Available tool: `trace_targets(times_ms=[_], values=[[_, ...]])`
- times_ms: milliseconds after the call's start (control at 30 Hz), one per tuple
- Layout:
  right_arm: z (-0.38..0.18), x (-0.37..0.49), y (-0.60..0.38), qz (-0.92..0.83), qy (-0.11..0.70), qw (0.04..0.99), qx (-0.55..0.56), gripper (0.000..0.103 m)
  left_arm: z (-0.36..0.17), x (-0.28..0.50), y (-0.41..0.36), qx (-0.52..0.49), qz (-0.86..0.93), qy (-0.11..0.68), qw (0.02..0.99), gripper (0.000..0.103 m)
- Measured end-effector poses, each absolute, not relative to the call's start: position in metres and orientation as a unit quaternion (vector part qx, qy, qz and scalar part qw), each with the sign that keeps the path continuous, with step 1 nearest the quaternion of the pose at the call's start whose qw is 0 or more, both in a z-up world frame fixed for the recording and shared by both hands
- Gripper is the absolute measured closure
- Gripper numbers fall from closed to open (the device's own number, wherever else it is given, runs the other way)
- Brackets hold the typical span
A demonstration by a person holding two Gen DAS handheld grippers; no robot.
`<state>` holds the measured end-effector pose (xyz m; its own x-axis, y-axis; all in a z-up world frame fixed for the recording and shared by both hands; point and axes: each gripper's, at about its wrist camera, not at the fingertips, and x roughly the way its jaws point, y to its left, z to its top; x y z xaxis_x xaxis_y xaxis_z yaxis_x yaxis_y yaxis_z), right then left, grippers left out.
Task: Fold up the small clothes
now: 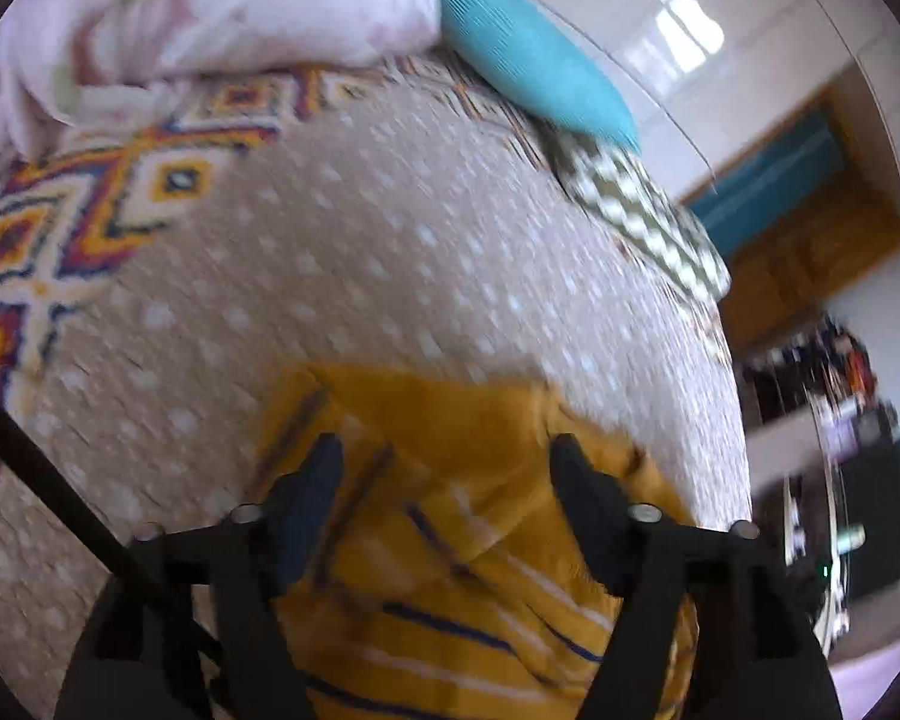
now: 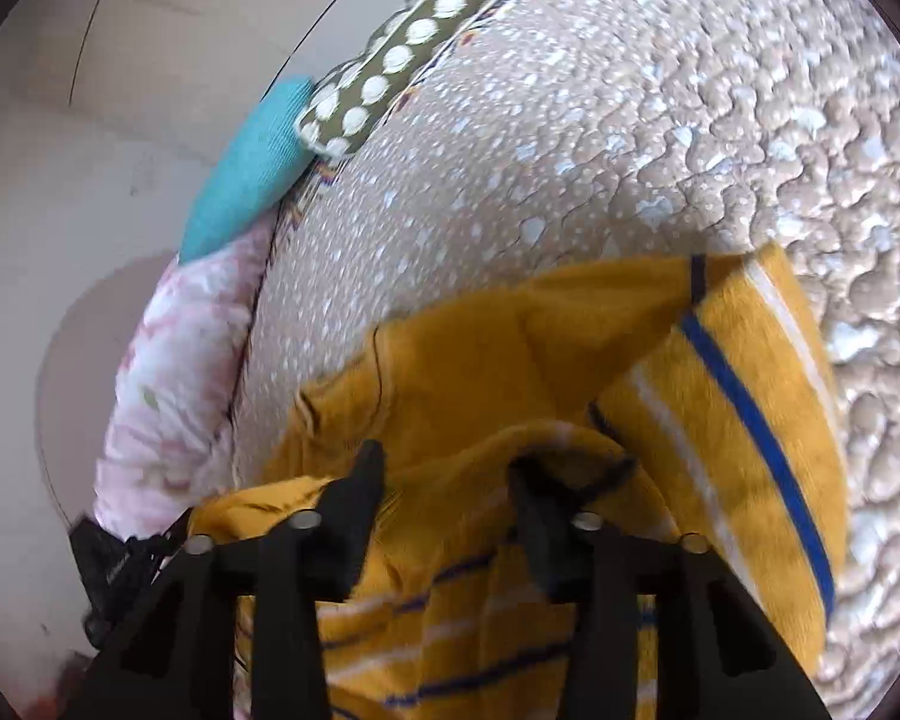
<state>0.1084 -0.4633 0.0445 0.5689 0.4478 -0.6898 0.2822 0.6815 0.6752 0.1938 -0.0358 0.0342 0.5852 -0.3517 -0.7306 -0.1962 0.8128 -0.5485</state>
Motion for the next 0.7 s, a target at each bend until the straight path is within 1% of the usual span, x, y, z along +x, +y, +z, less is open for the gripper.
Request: trace_targets(times_ms=[100,167,233,300,433,600,667,700], values=[[0.042,0.118,-0.470,0.052,0.452,0.788,0.415,0.046,0.030,0.200,-0.023,-0.306,-0.044,0.462,0.831,0.032],[0.040,0.122,-0.476,0.054,0.444,0.780,0.437,0.042,0.030,0.197,-0.018,-0.290,-0.035,0.463,0.837,0.032],[0.040,0.124,-0.480,0.052,0.441,0.773,0.453,0.041,0.032,0.190,-0.018,-0.268,-0.031,0.465,0.843,0.032],[0.047,0.121,-0.482,0.050,0.438,0.779,0.446,0.041,0.036,0.179,-0.020,-0.243,-0.031,0.467,0.849,0.032],[0.072,0.096,-0.483,0.044,0.442,0.809,0.385,0.041,0.043,0.146,-0.024,-0.177,-0.028,0.471,0.864,0.031],[0.094,0.035,-0.459,0.036,0.462,0.854,0.235,0.042,0.038,0.101,-0.042,-0.083,-0.037,0.465,0.881,0.029],[0.093,0.011,-0.442,0.039,0.466,0.865,0.182,0.050,0.029,0.085,-0.051,-0.056,-0.046,0.474,0.878,0.029],[0.089,0.001,-0.435,0.043,0.475,0.864,0.160,0.052,0.024,0.079,-0.054,-0.040,-0.045,0.480,0.875,0.029]])
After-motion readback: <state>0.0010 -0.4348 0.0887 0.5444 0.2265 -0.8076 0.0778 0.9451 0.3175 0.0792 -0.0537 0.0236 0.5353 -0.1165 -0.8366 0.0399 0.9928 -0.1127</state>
